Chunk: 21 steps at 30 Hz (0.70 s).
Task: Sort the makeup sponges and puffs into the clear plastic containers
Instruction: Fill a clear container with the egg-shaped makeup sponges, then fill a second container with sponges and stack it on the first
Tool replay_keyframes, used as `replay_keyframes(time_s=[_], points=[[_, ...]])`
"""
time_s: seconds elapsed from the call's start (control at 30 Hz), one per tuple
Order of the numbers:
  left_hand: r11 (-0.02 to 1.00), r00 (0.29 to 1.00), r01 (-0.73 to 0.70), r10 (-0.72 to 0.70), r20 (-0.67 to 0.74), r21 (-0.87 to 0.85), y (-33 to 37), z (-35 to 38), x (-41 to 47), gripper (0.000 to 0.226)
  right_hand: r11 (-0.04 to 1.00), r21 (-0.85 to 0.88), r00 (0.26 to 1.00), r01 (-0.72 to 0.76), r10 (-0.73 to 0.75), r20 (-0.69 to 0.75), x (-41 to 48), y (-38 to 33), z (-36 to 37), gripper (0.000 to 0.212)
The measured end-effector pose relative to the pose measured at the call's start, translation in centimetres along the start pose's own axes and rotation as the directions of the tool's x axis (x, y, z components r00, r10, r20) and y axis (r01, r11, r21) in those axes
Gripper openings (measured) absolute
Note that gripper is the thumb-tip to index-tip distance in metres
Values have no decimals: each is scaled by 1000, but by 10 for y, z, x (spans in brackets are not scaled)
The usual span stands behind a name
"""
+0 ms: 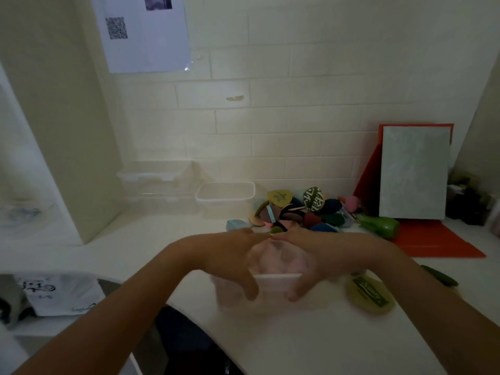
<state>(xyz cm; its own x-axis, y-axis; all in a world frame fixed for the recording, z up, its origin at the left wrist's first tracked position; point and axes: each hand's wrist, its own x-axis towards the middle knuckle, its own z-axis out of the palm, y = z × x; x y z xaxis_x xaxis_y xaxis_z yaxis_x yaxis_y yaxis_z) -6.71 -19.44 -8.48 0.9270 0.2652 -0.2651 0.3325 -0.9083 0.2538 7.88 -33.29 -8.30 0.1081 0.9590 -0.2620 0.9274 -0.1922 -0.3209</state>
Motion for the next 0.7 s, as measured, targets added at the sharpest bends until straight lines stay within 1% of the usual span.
replay_keyframes(time_s=[0.07, 0.13, 0.2, 0.23, 0.27, 0.33, 0.37, 0.43, 0.5, 0.57, 0.6, 0.7], points=[[999, 998, 2, -5, -69, -38, -16, -10, -7, 109, 999, 33, 995, 41, -38, -92, 6, -6, -12, 93], [998, 985, 26, -37, -170, -64, -37, -20, -13, 112, 993, 110, 969, 39, -11, -249, 21, -6, -26, 91], [993, 959, 55, -83, -273, -107, -62, -28, -19, 115, 979, 204, 921, 20, 61, -384, 43, -3, -40, 85], [989, 944, 74, -112, -312, -130, -75, -30, -21, 117, 975, 221, 894, 7, 92, -438, 56, 1, -46, 81], [983, 931, 102, -148, -332, -154, -90, -32, -23, 118, 976, 220, 865, 3, 108, -490, 71, 4, -51, 75], [967, 917, 171, -227, -327, -190, -116, -32, -27, 120, 978, 209, 809, -5, 127, -574, 98, 10, -56, 61], [959, 913, 205, -258, -315, -194, -128, -31, -27, 121, 979, 205, 790, -13, 136, -598, 112, 12, -57, 56], [949, 909, 262, -304, -285, -177, -148, -30, -27, 123, 978, 208, 778, -27, 151, -609, 138, 14, -54, 51], [937, 908, 302, -338, -248, -173, -162, -29, -26, 118, 981, 192, 788, -32, 143, -598, 161, 13, -49, 59], [935, 909, 312, -346, -231, -170, -173, -28, -23, 113, 987, 157, 795, -44, 130, -593, 182, 11, -41, 72], [935, 910, 314, -345, -231, -163, -178, -27, -21, 112, 989, 134, 796, -59, 128, -592, 192, 10, -37, 74], [939, 912, 300, -333, -238, -166, -190, -29, -17, 113, 994, 47, 785, -98, 106, -610, 215, 12, -26, 62]])
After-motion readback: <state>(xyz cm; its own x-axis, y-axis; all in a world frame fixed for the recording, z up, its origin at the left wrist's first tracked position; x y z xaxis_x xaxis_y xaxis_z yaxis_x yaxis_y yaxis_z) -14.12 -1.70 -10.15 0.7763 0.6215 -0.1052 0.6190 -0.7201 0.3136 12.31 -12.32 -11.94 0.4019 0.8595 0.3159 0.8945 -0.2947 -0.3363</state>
